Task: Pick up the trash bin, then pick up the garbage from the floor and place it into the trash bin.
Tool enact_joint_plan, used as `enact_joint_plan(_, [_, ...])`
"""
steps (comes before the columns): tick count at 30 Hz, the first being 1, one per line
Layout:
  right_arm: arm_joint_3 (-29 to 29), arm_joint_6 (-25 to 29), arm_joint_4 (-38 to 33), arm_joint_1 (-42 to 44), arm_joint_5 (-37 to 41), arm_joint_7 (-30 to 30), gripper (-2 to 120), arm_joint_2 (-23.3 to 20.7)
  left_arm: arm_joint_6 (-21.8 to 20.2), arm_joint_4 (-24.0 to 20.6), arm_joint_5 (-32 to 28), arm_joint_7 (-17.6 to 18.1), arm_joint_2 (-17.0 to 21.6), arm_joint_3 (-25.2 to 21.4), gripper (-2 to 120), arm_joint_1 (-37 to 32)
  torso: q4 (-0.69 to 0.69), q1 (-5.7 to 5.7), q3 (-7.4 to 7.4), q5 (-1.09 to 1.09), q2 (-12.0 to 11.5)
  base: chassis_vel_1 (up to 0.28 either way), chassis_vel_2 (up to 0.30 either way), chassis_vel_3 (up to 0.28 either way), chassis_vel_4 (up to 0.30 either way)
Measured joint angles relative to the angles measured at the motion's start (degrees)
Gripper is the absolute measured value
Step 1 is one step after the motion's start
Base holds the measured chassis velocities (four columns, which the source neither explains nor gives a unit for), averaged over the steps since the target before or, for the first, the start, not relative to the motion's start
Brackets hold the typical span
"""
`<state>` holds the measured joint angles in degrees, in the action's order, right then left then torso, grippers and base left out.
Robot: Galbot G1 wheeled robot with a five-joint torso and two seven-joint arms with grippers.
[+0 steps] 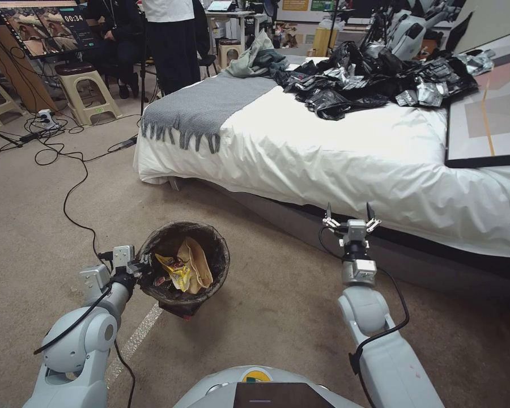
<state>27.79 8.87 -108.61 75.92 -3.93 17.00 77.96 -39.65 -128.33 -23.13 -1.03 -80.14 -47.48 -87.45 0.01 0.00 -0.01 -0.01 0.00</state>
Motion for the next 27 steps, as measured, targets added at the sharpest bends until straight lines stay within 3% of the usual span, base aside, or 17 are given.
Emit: enact_joint_plan(27, [-0.7, -0.1, 0.8, 0.1, 0.2, -0.1, 100, 0.2, -1.2, -0.5, -2.6, 1.3, -0.3, -1.1, 5, 0.0, -0.01, 0.00, 0.01, 0.01, 0.0, 0.008, 0.010, 0.014, 0.011])
